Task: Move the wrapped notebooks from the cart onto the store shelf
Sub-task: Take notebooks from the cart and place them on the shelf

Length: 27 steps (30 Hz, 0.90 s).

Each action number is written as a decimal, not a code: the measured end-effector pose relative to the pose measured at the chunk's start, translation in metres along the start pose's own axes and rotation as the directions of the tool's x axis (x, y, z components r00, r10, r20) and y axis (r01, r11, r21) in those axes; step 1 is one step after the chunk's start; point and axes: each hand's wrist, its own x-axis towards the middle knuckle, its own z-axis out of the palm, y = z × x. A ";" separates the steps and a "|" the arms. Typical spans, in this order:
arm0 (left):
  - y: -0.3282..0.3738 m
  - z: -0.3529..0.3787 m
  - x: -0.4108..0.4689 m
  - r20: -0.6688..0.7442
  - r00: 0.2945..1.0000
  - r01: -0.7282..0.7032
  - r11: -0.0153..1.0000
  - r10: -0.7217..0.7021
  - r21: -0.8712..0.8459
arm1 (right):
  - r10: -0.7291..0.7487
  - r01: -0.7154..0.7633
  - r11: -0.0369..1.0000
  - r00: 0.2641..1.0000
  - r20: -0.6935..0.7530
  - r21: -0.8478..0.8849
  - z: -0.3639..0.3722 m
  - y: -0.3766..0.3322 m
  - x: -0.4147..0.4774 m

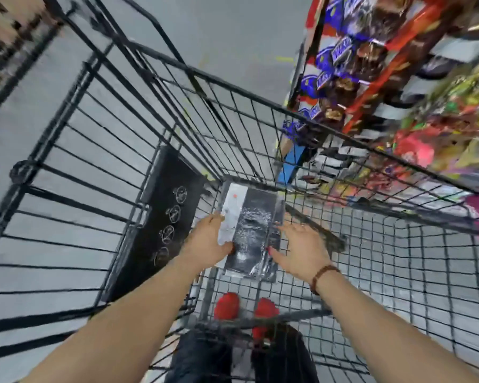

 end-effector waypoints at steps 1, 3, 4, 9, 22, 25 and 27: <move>-0.004 0.009 0.006 0.005 1.000 0.009 1.000 -0.009 -0.030 | 0.044 -0.045 0.997 0.999 0.018 0.059 0.010 0.002 0.005; -0.010 0.023 0.017 0.009 1.000 0.028 0.997 -0.028 -0.067 | 0.117 -0.120 0.974 0.993 0.027 0.193 0.029 0.005 0.014; -0.013 0.029 0.023 0.004 0.999 0.042 0.996 -0.042 -0.079 | 0.145 -0.149 0.952 0.989 0.033 0.267 0.037 0.005 0.018; -0.023 0.053 0.047 -0.052 0.990 0.116 0.974 -0.128 -0.193 | 0.280 -0.283 0.756 0.955 0.099 0.590 0.074 0.008 0.040; 0.001 0.098 0.042 -0.272 0.957 0.012 0.953 -0.098 -0.301 | 0.529 -0.213 0.123 0.840 0.118 0.969 0.128 0.002 0.050; 0.007 0.103 0.039 -0.233 0.972 -0.058 0.934 -0.027 -0.353 | 0.609 -0.212 0.021 0.778 0.156 0.977 0.125 0.013 0.046; 0.008 0.100 0.042 -0.207 0.978 -0.090 0.922 0.011 -0.377 | 0.619 -0.223 0.003 0.766 0.173 0.975 0.125 0.022 0.041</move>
